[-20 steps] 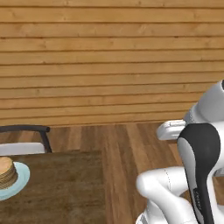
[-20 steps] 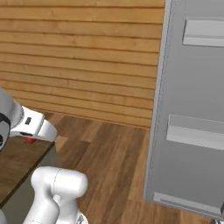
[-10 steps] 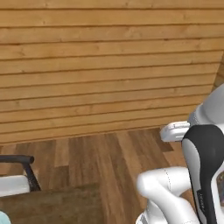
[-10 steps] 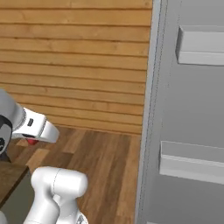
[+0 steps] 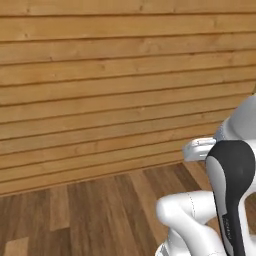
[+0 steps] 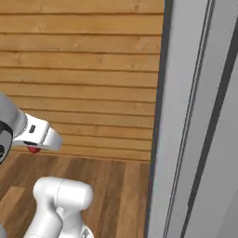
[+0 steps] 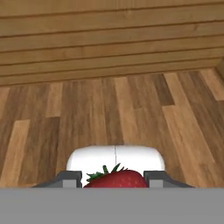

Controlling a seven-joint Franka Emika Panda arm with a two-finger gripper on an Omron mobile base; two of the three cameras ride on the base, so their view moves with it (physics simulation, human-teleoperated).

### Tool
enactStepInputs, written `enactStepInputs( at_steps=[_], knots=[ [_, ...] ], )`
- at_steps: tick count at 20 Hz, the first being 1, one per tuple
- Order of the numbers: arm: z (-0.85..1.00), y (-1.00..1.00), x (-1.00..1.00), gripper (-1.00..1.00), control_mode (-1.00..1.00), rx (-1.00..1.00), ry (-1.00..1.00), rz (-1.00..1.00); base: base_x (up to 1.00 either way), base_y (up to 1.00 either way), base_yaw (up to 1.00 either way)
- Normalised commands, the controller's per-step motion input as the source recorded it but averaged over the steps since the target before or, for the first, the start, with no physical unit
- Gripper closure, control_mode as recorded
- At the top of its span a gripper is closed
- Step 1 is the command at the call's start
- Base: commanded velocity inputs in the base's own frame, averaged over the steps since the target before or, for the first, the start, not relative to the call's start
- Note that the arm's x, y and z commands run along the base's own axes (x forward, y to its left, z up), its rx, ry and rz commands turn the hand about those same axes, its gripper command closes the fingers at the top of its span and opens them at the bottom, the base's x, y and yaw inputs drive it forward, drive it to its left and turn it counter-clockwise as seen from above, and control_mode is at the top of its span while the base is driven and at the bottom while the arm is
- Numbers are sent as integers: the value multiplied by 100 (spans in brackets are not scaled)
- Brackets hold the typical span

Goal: Take the strawberry from the fridge and place it on top of the pancake, located on the dining counter.

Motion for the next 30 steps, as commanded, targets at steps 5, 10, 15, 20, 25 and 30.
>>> enactStepInputs(
  at_steps=[5, 10, 15, 20, 25, 30],
  knots=[
    [0, 0, 0, 100, 100, 0, 0, 0, 100, 1, 9],
    [0, 0, 0, 100, 100, 0, 0, 0, 100, 20, 32],
    [0, 0, 0, 100, 100, 0, 0, 0, 100, 16, 54],
    [0, 0, 0, 100, 100, 0, 0, 0, 99, 3, 62],
    [0, 0, 0, 100, 100, 0, 0, 0, 34, 0, 97],
    [0, 0, 0, 100, 100, 0, 0, 0, 13, 0, 99]
  ],
)
